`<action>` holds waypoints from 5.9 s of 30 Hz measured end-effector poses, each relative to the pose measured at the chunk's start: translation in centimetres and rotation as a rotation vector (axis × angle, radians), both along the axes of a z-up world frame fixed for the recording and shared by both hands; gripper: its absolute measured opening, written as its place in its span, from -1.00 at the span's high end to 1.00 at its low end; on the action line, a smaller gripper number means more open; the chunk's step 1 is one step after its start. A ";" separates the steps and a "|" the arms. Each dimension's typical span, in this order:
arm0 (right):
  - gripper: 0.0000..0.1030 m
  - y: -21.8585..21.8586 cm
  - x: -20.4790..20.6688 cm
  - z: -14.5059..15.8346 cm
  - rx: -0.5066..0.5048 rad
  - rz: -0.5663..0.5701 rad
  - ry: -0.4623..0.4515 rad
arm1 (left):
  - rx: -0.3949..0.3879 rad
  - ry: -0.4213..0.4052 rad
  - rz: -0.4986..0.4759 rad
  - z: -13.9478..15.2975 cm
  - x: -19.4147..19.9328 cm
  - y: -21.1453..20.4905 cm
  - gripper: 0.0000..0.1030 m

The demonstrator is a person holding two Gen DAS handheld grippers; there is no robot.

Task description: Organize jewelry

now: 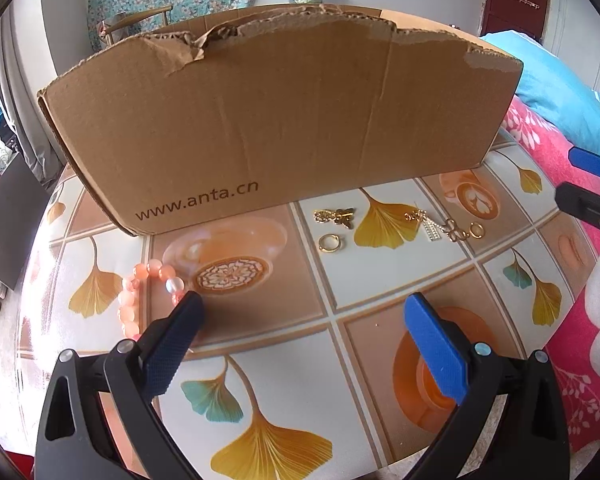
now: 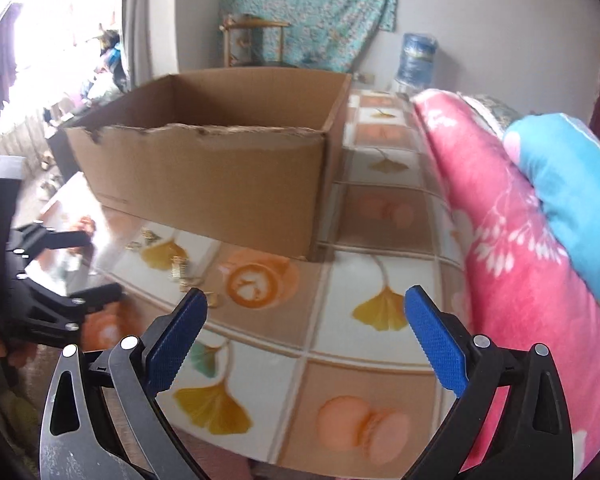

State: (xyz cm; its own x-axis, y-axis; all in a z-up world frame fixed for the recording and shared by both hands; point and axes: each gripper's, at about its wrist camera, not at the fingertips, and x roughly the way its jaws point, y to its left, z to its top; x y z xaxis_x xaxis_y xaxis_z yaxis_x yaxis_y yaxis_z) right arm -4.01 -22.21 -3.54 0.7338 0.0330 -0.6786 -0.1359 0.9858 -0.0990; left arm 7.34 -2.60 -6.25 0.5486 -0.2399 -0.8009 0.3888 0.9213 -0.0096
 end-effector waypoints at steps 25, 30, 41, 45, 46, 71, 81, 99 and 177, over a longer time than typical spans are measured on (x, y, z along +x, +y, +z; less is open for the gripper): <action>0.65 3.2 4.7 -3.8 0.098 0.053 0.238 | -0.048 -0.073 -0.087 0.0 -1.3 1.6 -0.91; 0.73 3.8 4.7 -3.8 0.064 0.062 0.240 | -0.099 -0.100 -0.088 0.9 -1.6 2.5 -0.63; 0.76 4.5 4.9 -4.0 0.037 0.086 0.265 | -0.128 -0.118 -0.157 2.4 -1.3 2.2 0.10; 0.76 4.2 5.3 -3.8 0.044 0.101 0.281 | -0.111 -0.098 -0.173 2.0 -0.5 1.8 0.11; 0.76 4.0 5.4 -3.7 0.043 0.106 0.284 | -0.109 -0.086 -0.181 1.8 -0.2 1.7 0.11; 0.76 3.1 5.4 -3.6 0.075 0.107 0.280 | 0.018 -0.017 -0.278 0.9 2.5 -0.6 0.74; 0.75 1.8 4.9 -2.9 0.114 0.083 0.292 | 0.026 -0.028 -0.284 0.9 2.3 -0.7 0.80; 0.74 4.7 6.4 -3.1 -0.008 0.136 0.341 | 0.019 -0.031 -0.267 0.8 1.9 -0.1 0.81; 0.84 8.6 21.7 7.2 0.007 0.502 0.344 | -0.048 0.051 -0.286 12.1 16.6 -1.6 0.82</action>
